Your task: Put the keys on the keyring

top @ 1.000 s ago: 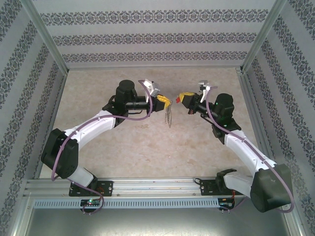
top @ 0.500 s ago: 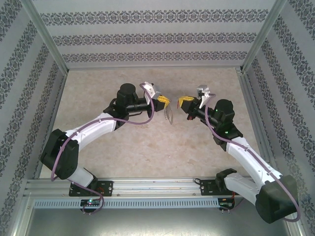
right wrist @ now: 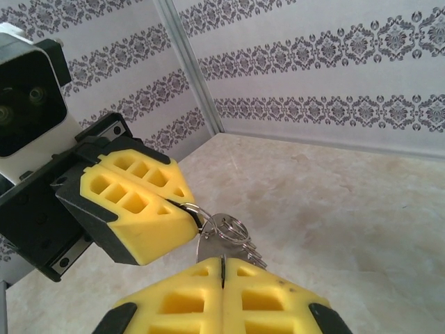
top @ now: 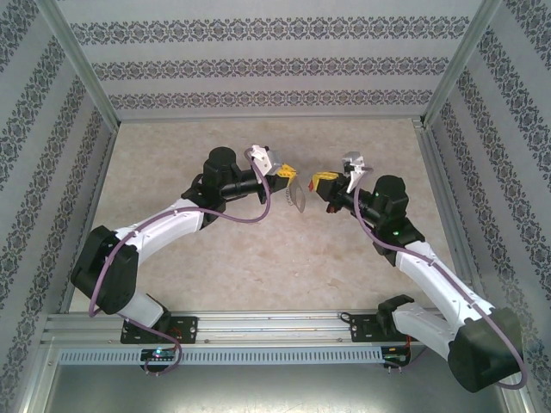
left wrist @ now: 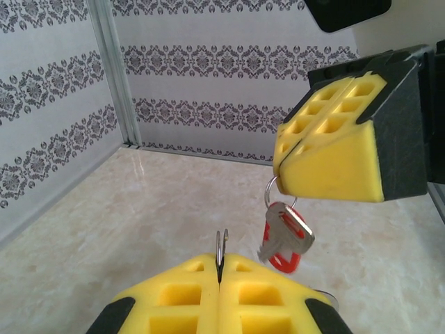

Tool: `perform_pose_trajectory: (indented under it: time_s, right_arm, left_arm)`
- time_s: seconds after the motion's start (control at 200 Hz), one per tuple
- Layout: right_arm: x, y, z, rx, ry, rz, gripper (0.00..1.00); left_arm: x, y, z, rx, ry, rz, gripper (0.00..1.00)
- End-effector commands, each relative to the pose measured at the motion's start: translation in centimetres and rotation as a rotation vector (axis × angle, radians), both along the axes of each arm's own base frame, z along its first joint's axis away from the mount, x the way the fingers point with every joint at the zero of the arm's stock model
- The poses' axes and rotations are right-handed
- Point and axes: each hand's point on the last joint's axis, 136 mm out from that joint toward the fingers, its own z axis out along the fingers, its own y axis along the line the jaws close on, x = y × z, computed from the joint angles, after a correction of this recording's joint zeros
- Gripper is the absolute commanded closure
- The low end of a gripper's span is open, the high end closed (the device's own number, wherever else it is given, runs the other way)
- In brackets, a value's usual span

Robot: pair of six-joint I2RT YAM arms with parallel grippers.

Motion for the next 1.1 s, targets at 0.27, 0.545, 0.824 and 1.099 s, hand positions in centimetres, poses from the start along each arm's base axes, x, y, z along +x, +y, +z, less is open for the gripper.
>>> perform_pose_trajectory:
  time_s: [0.27, 0.545, 0.824, 1.099]
  right_arm:
    - [-0.2, 1.5, 2.0, -0.018, -0.081, 0.040, 1.00]
    - [-0.6, 1.5, 2.2, -0.024, -0.090, 0.040, 1.00]
    - [-0.9, 0.6, 2.2, -0.050, -0.107, -0.007, 1.00]
    - [-1.1, 0.4, 2.9, -0.051, -0.127, -0.017, 1.00]
  left_arm:
    - [-2.0, -1.8, 2.1, -0.052, 0.016, -0.164, 1.00]
    - [-2.2, -2.1, 1.9, -0.062, 0.063, -0.192, 1.00]
    - [-1.9, -2.2, 1.6, -0.060, 0.074, -0.180, 1.00]
    - [-2.0, -2.2, 1.8, -0.064, 0.078, -0.185, 1.00]
